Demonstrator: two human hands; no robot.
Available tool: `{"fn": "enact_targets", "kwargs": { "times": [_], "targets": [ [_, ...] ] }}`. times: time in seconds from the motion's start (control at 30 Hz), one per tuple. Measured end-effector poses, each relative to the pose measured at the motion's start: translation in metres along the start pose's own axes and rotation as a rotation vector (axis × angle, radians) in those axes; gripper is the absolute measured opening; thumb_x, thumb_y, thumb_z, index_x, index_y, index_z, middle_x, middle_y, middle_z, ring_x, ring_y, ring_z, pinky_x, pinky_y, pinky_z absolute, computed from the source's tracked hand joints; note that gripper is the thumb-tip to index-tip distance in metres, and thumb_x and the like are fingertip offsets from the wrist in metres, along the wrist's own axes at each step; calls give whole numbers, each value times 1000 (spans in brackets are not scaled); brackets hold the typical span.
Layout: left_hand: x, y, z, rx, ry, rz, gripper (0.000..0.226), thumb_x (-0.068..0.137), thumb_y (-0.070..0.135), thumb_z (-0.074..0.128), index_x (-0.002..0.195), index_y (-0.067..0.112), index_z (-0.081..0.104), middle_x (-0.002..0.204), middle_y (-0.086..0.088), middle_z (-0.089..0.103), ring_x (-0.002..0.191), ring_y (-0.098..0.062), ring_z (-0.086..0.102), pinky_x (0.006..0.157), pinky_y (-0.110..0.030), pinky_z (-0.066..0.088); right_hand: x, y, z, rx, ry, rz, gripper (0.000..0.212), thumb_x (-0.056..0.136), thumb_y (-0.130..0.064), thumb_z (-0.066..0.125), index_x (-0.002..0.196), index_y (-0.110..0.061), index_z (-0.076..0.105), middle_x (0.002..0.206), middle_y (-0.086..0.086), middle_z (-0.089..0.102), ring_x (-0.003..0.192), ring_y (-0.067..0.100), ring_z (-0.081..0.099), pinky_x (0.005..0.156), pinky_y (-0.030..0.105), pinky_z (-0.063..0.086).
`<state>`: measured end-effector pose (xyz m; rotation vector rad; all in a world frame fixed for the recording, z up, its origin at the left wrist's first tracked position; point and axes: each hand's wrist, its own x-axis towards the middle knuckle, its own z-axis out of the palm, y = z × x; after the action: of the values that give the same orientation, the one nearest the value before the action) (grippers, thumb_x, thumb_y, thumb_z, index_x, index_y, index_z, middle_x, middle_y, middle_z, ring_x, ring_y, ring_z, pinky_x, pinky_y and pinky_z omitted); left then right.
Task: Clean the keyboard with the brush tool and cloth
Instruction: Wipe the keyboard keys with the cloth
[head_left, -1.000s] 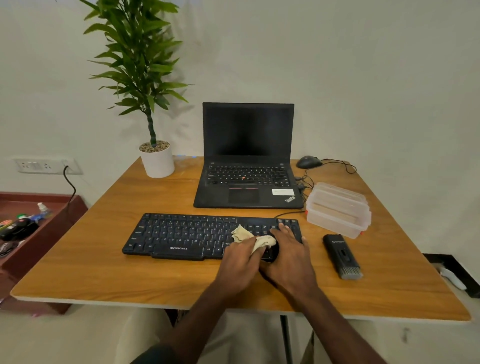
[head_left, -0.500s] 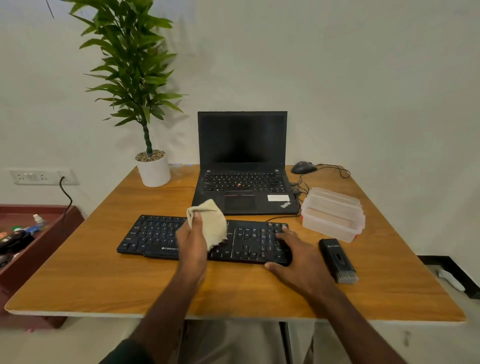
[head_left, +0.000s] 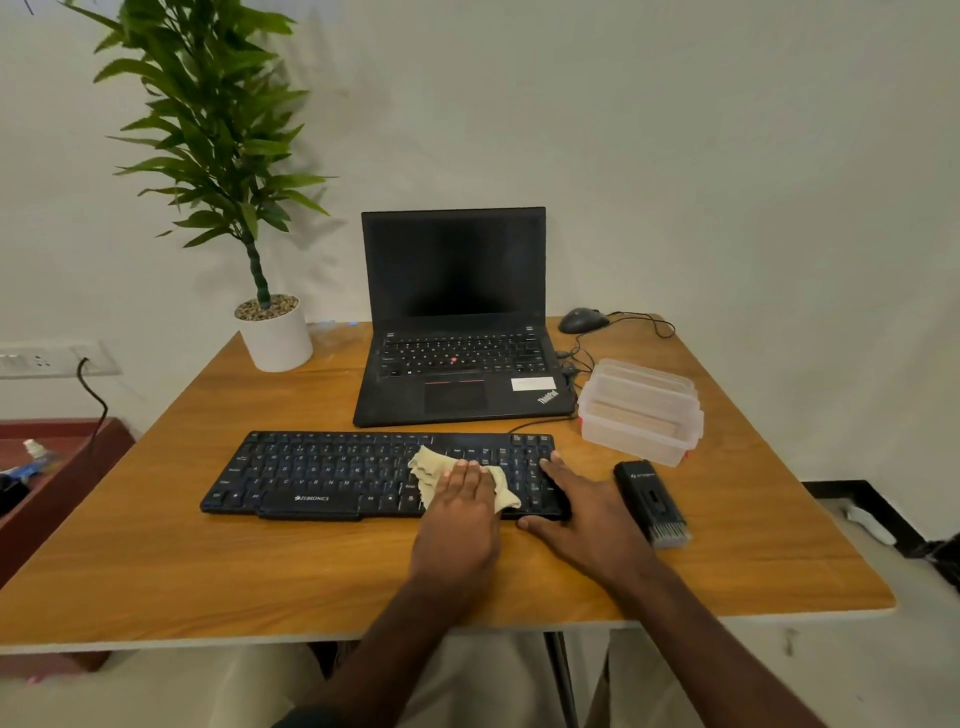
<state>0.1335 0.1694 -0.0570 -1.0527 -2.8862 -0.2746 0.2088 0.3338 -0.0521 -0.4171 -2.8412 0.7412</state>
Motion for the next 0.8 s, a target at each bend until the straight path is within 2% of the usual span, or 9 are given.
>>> {"fn": "enact_targets", "kwargs": {
  "times": [0.17,0.27,0.33,0.43,0.53,0.6,0.67,0.73,0.8],
  "targets": [
    [3,14,1,-93,14,83,55,107,26,31,158,8,18,166,-11,18,155,-22,10,121,-29,-7,1,0,-1,42,-5,8,91,80,-55,77,154,-23,35,159,1,37,135,19,49,111,29,38],
    [11,37,1,-199,13,135,55,106,22,34,157,7,20,166,-12,19,155,-21,11,118,-25,-9,0,3,-1,138,11,27,87,82,-38,78,155,-24,34,140,1,60,115,12,62,96,23,49],
    [19,48,1,-246,-7,174,54,107,23,34,157,8,21,165,-11,21,154,-21,13,120,-26,-6,-1,7,-2,241,31,50,90,83,-26,78,157,-25,27,137,-3,62,109,3,60,89,13,47],
    [23,41,4,-348,-15,207,53,107,31,38,156,15,28,163,-4,29,153,-19,20,123,-28,9,2,15,-3,373,21,61,99,81,-23,81,159,-26,20,145,-7,53,119,-4,50,88,-1,38],
    [17,30,6,-475,-14,290,47,104,33,47,149,22,45,155,2,45,146,-13,34,120,-27,19,3,19,2,419,-17,44,102,80,-18,82,160,-21,18,154,-2,43,134,-5,39,97,-1,32],
    [14,25,7,-574,-24,317,41,100,32,51,141,25,56,145,5,56,135,-5,44,115,-27,31,2,19,4,355,9,14,91,82,-27,79,157,-23,28,148,-3,51,131,0,48,101,8,39],
    [15,22,3,-660,-42,282,34,97,35,52,126,27,68,125,7,70,113,1,57,101,-28,45,0,18,5,321,22,-11,81,80,-44,72,152,-29,39,140,0,60,122,6,59,103,25,49],
    [15,18,-4,-739,-67,233,32,93,41,51,103,22,75,93,4,75,82,-8,65,79,-41,51,-1,18,4,308,10,-47,73,79,-55,67,147,-35,48,148,5,53,133,12,52,110,32,44],
    [12,11,-11,-779,-80,220,35,91,44,50,90,19,75,78,1,72,69,-16,62,71,-49,48,-1,19,4,258,0,-85,68,81,-58,68,144,-37,52,155,7,42,140,15,44,114,30,39]
  ]
}}
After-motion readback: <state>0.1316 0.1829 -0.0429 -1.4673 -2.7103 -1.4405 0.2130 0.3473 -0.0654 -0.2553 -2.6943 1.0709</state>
